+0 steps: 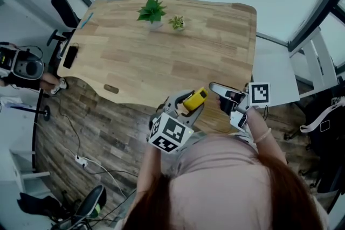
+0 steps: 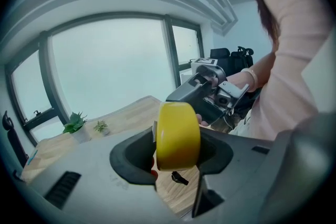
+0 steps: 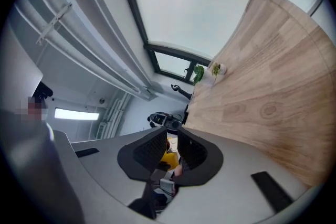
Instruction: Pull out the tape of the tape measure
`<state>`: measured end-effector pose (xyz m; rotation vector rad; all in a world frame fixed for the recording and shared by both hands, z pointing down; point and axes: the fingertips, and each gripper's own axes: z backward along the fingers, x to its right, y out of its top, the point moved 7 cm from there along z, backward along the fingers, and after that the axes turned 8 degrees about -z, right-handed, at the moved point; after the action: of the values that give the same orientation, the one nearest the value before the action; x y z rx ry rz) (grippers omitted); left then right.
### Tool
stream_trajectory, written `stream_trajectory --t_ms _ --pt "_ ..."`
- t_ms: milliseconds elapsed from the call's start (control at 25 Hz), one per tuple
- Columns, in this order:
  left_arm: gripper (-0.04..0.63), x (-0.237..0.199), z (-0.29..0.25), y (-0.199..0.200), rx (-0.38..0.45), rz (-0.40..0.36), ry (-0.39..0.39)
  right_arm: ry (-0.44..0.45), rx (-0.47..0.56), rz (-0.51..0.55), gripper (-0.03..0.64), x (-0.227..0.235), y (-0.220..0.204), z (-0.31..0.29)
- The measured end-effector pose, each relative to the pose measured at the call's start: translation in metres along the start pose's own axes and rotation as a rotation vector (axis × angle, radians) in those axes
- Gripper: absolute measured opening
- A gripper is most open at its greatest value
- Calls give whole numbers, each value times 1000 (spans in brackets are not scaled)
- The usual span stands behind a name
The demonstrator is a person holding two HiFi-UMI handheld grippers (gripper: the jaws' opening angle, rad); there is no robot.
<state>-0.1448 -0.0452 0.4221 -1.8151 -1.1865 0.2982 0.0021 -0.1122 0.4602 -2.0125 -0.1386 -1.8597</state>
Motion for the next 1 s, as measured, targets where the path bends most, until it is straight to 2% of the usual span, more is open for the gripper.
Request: stream_trajectory --t_ms 200,400,680,1000 --pt "173 -5 7 1 33 72 58 -81 56 156 43 -9 8 8" --pt "173 -9 9 1 38 127 124 -198 60 271 31 -6 8 8" --pt "173 -2 10 10 54 224 230 -278 43 515 17 -17 14 17" --pt "173 11 10 31 92 323 384 -315 24 736 5 -37 21 35"
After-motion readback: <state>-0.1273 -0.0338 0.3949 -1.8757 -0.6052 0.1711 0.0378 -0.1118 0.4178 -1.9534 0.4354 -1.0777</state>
